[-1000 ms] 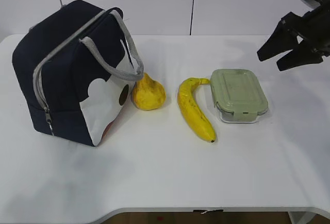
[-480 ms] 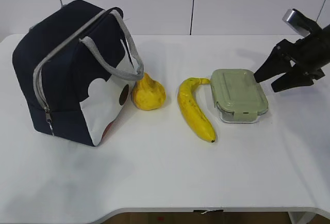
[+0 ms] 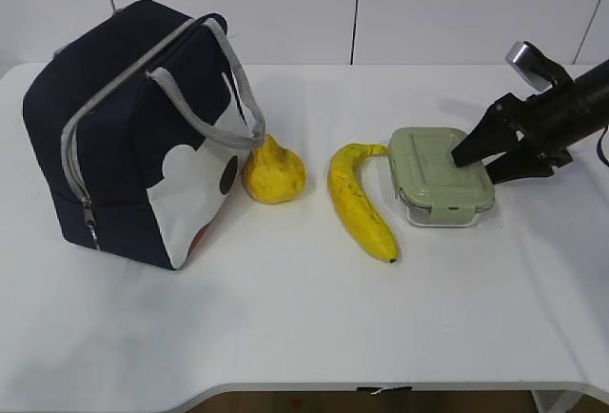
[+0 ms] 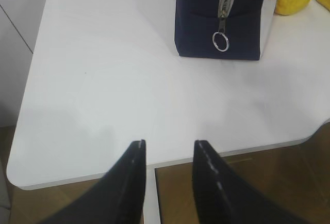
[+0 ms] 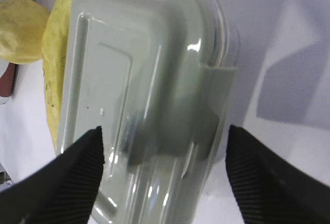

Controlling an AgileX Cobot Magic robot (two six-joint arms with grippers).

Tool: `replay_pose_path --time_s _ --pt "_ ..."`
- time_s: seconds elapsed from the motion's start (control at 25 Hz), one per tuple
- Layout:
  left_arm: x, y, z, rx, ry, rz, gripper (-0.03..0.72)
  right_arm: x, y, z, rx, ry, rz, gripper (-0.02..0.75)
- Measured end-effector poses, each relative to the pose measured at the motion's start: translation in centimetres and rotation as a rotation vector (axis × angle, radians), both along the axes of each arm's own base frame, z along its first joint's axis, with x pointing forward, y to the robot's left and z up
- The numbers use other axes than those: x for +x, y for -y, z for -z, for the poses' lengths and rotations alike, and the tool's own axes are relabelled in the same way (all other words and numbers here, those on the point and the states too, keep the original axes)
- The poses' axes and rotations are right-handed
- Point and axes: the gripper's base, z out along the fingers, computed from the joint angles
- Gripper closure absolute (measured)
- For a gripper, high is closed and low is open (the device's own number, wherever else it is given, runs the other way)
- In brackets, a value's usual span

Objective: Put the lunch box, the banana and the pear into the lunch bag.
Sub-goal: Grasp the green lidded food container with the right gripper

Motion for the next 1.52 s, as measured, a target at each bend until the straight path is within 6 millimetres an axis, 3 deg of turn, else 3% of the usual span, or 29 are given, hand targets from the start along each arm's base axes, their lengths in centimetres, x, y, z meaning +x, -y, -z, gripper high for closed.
replay_pose_path --time_s 0.6,1.52 --pt "0.0 0.0 0.0 0.0 0.0 0.0 0.452 0.3 1.4 0.9 0.055 0.02 0.045 0.158" --pt "0.0 0.0 0.0 0.0 0.0 0.0 0.452 0.5 1.2 0.8 0.081 0.028 0.06 0.174"
